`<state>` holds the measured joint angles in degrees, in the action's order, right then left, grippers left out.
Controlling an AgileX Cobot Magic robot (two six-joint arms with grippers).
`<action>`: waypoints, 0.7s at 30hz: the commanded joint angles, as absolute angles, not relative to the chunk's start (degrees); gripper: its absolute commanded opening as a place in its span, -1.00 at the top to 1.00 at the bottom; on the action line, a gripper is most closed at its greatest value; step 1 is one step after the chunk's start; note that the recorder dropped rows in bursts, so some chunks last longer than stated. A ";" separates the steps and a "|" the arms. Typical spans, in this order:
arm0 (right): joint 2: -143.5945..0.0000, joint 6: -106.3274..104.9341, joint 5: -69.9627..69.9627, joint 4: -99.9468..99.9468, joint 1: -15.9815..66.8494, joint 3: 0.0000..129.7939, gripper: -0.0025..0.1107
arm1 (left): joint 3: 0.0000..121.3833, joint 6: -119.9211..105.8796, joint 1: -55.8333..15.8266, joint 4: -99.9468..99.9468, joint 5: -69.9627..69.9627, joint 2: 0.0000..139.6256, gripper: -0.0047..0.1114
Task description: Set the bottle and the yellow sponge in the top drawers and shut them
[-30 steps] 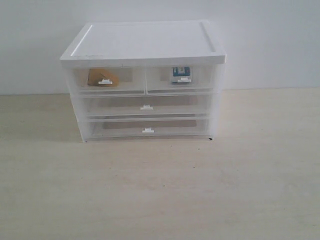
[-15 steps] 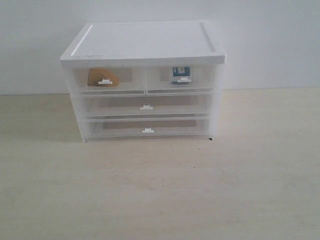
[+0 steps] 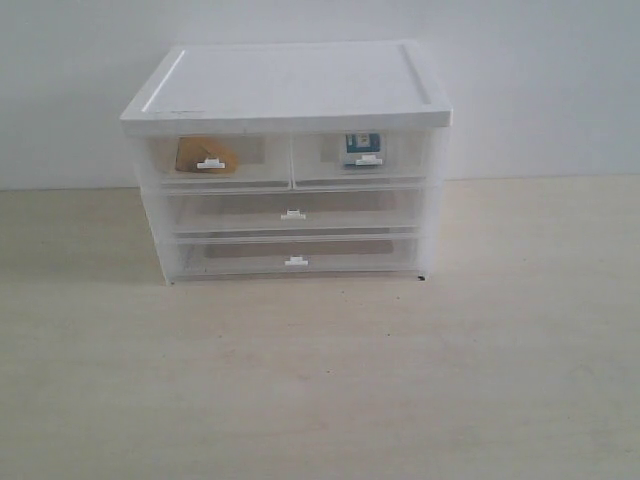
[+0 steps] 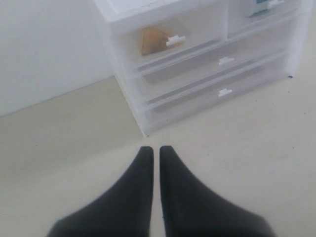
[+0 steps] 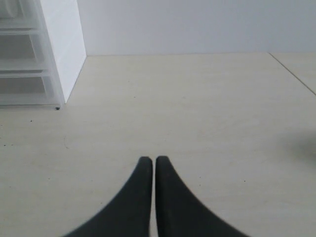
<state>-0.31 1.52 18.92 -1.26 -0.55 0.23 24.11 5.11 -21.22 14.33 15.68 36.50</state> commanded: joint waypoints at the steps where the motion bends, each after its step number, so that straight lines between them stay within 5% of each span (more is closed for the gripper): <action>1: 0.00 1.38 18.46 -1.65 -0.47 0.00 0.96 | 19.37 2.89 -21.23 12.74 12.87 32.71 0.84; 11: 0.00 1.38 18.46 -1.65 -0.47 0.00 0.96 | 12.58 1.88 -19.89 10.91 12.87 22.96 0.84; 21: 0.00 1.38 18.46 -1.65 -0.47 0.00 0.96 | 6.63 0.00 -9.81 7.30 12.87 14.14 0.84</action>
<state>-0.31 1.52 18.92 -1.26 -0.55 0.23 7.86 0.00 -11.49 8.14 13.26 16.15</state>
